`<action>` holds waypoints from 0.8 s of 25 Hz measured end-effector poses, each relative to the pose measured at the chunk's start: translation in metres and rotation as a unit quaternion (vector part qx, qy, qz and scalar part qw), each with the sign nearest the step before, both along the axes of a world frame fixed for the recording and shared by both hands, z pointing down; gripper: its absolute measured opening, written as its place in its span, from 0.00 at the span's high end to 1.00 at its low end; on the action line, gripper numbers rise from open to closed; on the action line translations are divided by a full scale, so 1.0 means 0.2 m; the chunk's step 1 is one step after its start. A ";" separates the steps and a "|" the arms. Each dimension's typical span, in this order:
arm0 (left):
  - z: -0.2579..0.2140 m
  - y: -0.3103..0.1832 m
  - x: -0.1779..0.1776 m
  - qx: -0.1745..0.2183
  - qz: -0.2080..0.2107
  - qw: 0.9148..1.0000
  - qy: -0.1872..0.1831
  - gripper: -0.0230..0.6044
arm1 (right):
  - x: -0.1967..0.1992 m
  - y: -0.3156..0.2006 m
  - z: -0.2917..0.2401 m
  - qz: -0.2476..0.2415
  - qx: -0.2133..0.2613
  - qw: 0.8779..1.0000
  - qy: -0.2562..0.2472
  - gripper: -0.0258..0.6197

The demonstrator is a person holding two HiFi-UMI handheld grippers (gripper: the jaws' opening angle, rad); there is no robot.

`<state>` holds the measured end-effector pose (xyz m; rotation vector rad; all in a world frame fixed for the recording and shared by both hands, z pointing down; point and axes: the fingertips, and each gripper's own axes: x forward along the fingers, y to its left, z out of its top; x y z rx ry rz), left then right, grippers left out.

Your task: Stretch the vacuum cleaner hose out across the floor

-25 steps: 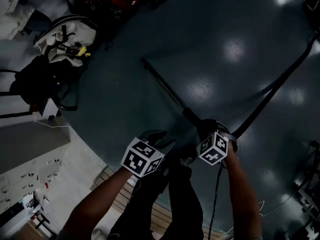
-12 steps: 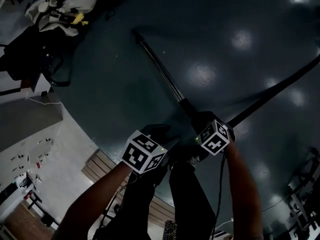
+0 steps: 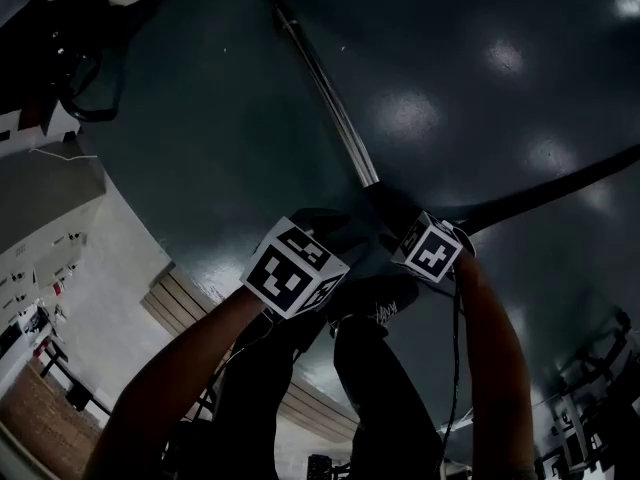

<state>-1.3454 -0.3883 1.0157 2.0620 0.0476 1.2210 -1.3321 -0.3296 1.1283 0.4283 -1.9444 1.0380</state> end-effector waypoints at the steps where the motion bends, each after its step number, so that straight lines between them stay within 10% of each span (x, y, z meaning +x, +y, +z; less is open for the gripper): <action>1: 0.03 0.01 0.01 0.000 0.003 1.000 -0.001 0.67 | -0.01 0.01 0.04 -0.001 -0.002 1.000 -0.001 0.81; 20: 0.38 0.09 -0.05 0.001 0.019 0.998 -0.065 0.67 | -0.11 -0.01 0.43 0.051 0.061 0.996 0.027 0.70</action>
